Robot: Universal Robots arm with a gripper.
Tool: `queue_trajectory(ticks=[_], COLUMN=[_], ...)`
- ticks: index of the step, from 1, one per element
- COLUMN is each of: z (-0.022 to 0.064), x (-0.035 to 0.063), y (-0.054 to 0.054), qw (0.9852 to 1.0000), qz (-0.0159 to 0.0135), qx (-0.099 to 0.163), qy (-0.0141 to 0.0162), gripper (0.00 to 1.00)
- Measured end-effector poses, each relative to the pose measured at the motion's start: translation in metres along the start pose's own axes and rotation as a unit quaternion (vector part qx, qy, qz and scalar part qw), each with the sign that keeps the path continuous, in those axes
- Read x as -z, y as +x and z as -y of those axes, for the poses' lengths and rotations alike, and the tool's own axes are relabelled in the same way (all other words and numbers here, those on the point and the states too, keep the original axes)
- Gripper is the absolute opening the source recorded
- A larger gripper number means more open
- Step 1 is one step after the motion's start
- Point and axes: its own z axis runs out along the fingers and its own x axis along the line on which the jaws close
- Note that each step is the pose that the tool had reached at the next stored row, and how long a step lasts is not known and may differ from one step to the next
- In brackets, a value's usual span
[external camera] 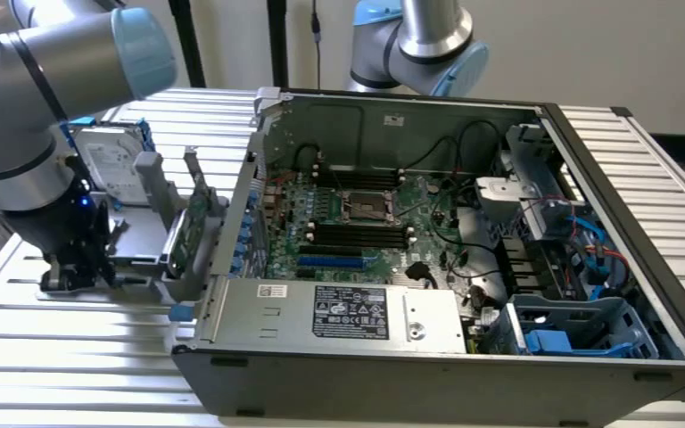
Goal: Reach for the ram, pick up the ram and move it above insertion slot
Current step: 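Pick up the ram and move it above insertion slot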
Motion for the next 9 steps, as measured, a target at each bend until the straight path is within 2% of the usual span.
queue_trajectory(ticks=[2,9], z=[0.0004,0.0012], x=[0.0,0.0026], y=[0.0,0.0], qw=[1.0,1.0], qz=[0.0002,0.0006], qx=[0.0,0.0], qy=[-0.0018,-0.0078], gripper=[0.14,0.14])
